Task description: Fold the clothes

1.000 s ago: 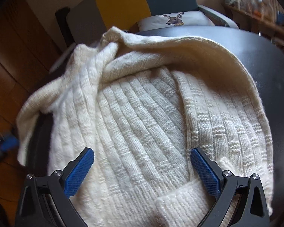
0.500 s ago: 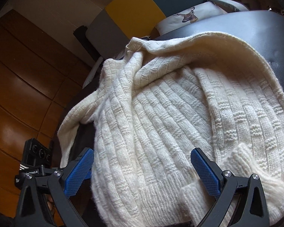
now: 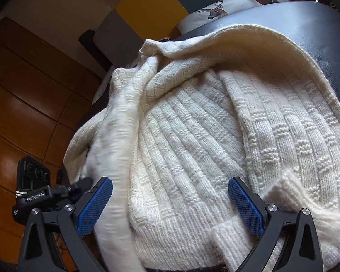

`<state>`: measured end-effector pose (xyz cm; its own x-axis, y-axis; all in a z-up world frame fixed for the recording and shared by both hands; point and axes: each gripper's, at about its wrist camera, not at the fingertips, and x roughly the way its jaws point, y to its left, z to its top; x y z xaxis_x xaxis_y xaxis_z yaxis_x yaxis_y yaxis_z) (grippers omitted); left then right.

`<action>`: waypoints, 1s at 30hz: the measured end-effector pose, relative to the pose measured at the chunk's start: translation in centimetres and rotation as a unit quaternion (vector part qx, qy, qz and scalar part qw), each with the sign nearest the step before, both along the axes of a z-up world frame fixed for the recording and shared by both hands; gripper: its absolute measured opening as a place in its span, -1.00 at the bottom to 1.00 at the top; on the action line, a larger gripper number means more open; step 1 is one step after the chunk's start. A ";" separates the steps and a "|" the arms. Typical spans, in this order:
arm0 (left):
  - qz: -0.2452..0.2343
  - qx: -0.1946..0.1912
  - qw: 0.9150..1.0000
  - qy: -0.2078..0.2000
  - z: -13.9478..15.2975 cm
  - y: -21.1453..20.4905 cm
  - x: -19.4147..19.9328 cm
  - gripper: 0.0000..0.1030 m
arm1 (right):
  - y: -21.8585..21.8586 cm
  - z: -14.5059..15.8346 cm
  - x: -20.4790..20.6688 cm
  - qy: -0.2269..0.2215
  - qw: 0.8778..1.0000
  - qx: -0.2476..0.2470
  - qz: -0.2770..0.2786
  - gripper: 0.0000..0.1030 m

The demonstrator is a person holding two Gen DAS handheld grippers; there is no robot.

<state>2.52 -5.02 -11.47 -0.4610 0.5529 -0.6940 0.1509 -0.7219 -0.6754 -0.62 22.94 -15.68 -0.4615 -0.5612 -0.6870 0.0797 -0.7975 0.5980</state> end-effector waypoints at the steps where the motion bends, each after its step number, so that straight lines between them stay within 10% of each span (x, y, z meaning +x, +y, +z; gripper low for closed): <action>1: 0.009 -0.006 1.000 0.001 0.2 -0.8 0.3 -0.80 | -0.2 0.0 0.0 -0.002 1.000 0.004 0.001 1.00; 14: 0.114 -0.088 0.989 0.020 2.6 -9.9 3.5 -0.65 | -2.0 2.2 -0.8 0.020 0.998 0.058 0.026 1.00; 30: -0.044 -0.135 0.990 -0.009 -1.2 -1.5 -0.7 -0.64 | -0.3 -0.5 -1.6 -0.049 0.989 0.137 0.039 1.00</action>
<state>1.78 -6.56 -12.71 -0.4060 0.3830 -0.8297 0.0894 -0.8869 -0.4531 -2.22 22.60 -16.22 -0.3481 -0.3796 -0.8571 0.1001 -0.9242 0.3687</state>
